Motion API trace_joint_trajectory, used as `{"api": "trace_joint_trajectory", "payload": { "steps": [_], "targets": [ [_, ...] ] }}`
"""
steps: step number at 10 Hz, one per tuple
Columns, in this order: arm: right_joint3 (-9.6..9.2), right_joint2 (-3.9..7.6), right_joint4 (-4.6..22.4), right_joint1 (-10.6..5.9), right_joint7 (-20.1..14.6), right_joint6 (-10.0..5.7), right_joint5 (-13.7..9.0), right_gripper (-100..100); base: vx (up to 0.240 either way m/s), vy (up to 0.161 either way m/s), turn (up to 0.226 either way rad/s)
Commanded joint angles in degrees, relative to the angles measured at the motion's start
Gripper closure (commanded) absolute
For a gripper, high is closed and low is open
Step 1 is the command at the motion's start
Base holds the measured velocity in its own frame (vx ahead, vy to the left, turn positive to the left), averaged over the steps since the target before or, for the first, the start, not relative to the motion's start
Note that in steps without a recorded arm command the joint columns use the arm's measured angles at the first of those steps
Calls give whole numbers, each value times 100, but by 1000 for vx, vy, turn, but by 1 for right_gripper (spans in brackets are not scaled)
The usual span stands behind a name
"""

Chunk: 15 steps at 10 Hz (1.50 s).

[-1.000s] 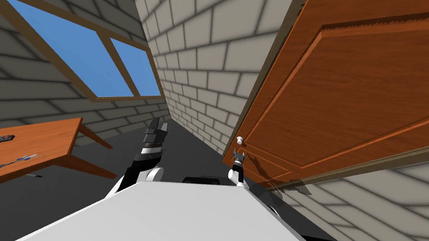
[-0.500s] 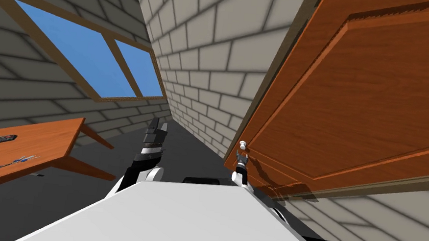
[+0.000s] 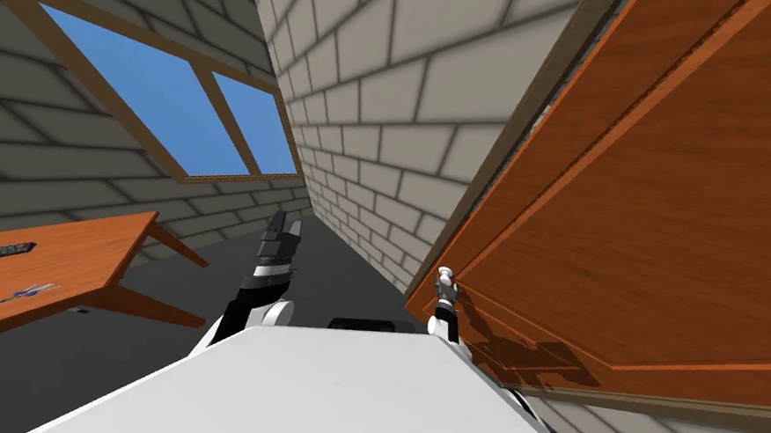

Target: Pull the door open

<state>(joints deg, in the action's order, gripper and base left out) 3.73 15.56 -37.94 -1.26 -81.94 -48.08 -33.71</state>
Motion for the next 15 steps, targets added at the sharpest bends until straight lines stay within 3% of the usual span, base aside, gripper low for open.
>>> {"api": "trace_joint_trajectory", "payload": {
  "steps": [1,2,7,15],
  "targets": [
    [0,0,0,0,0,0,0,-100,90,-3,16],
    [0,0,0,0,0,0,0,100,-15,-6,-31],
    [0,0,0,0,0,0,0,100,-17,0,4],
    [-602,162,-206,119,-490,33,327,100,-227,-11,80]
  ]
}}
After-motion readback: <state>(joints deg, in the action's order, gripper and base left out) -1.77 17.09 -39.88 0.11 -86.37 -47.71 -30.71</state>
